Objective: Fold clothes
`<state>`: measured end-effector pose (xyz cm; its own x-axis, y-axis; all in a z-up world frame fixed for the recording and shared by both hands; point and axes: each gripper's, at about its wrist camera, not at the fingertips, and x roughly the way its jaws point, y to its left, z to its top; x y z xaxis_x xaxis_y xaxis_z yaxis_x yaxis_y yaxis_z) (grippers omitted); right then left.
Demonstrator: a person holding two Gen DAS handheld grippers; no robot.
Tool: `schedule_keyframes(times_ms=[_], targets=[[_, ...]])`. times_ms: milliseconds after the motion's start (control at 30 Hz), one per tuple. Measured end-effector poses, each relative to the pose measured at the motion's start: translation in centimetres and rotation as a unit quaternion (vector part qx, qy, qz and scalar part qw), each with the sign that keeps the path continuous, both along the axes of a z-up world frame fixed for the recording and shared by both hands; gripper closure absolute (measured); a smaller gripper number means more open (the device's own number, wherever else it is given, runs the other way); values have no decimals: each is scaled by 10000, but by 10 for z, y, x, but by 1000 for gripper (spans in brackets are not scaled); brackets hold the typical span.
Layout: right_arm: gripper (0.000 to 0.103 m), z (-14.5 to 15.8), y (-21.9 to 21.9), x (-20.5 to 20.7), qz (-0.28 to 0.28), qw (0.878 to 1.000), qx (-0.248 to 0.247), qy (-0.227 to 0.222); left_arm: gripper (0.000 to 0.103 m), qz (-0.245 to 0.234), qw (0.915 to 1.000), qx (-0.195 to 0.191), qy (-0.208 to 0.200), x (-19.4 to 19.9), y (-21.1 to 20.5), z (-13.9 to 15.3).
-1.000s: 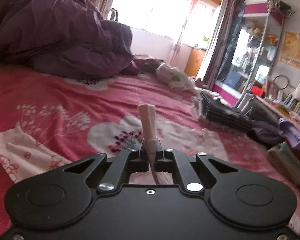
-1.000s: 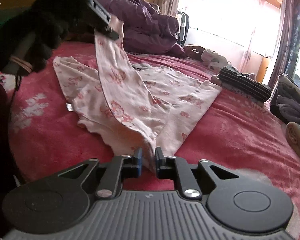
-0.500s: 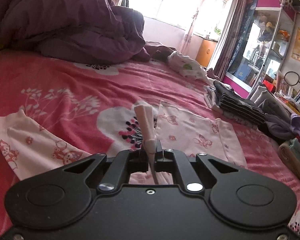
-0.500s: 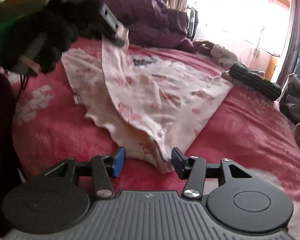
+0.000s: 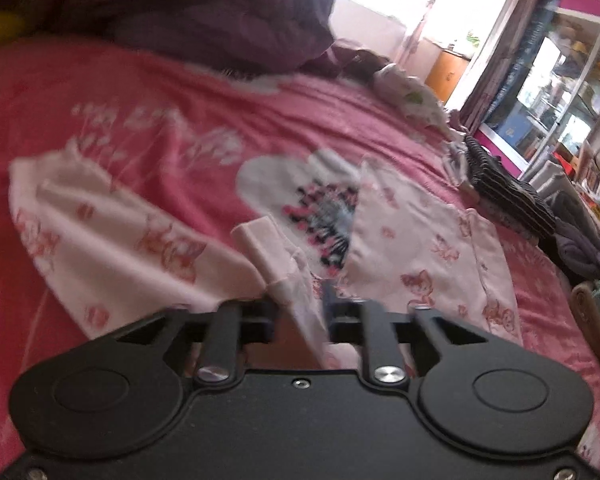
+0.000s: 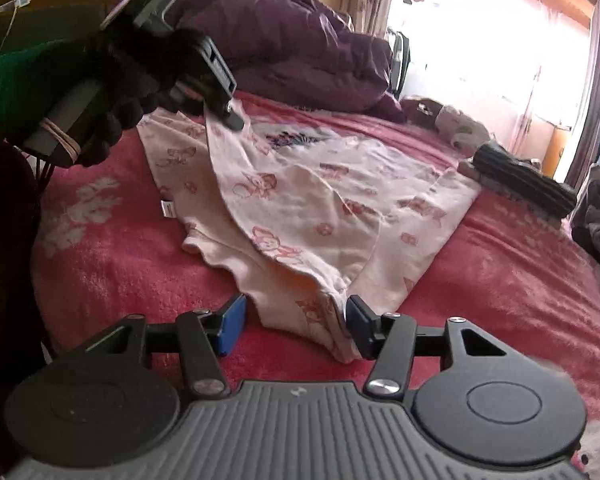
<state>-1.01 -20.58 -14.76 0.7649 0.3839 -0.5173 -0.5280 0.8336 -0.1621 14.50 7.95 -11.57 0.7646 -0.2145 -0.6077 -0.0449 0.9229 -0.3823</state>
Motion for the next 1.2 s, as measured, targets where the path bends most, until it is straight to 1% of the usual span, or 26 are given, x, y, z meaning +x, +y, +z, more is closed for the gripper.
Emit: schedule_keyframes(times_ms=[33, 100, 267, 333, 467, 600, 733, 800, 833, 867, 900, 1000, 1067, 1133, 1200], targets=[[47, 0, 0, -1, 35, 10000, 21, -33, 67, 44, 10000, -57, 23, -1, 3, -1], [45, -3, 1, 5, 99, 9998, 49, 145, 67, 99, 9998, -150, 39, -2, 7, -1], [46, 0, -2, 5, 50, 9997, 143, 185, 67, 216, 9987, -461, 38, -8, 20, 1], [46, 1, -3, 4, 5, 9997, 158, 192, 67, 198, 9984, -517, 70, -8, 22, 1], [46, 5, -6, 3, -53, 9996, 223, 189, 67, 230, 9983, -499, 173, -9, 24, 0], [45, 3, -7, 6, -110, 9995, 250, 161, 67, 260, 9984, -441, 255, -9, 25, 0], [45, -1, -2, 6, 27, 9997, 230, 51, 68, 267, 9985, -362, 315, -9, 24, -2], [44, -2, -2, 7, 47, 9996, 250, 113, 82, 244, 9987, -308, 317, -10, 22, -2], [43, -3, -2, 8, 54, 9995, 261, 148, 85, 214, 9990, -260, 295, -10, 20, 0], [42, -4, -3, 9, 57, 9994, 290, 204, 96, 182, 9993, -220, 235, -11, 18, 4], [41, -5, -3, 11, 53, 9992, 310, 244, 97, 146, 9995, -230, 160, -12, 16, 7], [40, -5, -6, 13, 14, 9987, 401, 325, 98, 11, 9994, -319, -118, -14, 8, 19], [40, -4, -7, 15, -27, 9982, 479, 356, 98, -123, 9966, -678, -444, -14, 2, 28], [40, -3, -10, 17, -44, 9975, 579, 402, 98, -266, 9916, -1028, -745, -14, -5, 37], [39, -3, -13, 18, -58, 9962, 720, 482, 98, -357, 9902, -1070, -828, -9, -18, 48]])
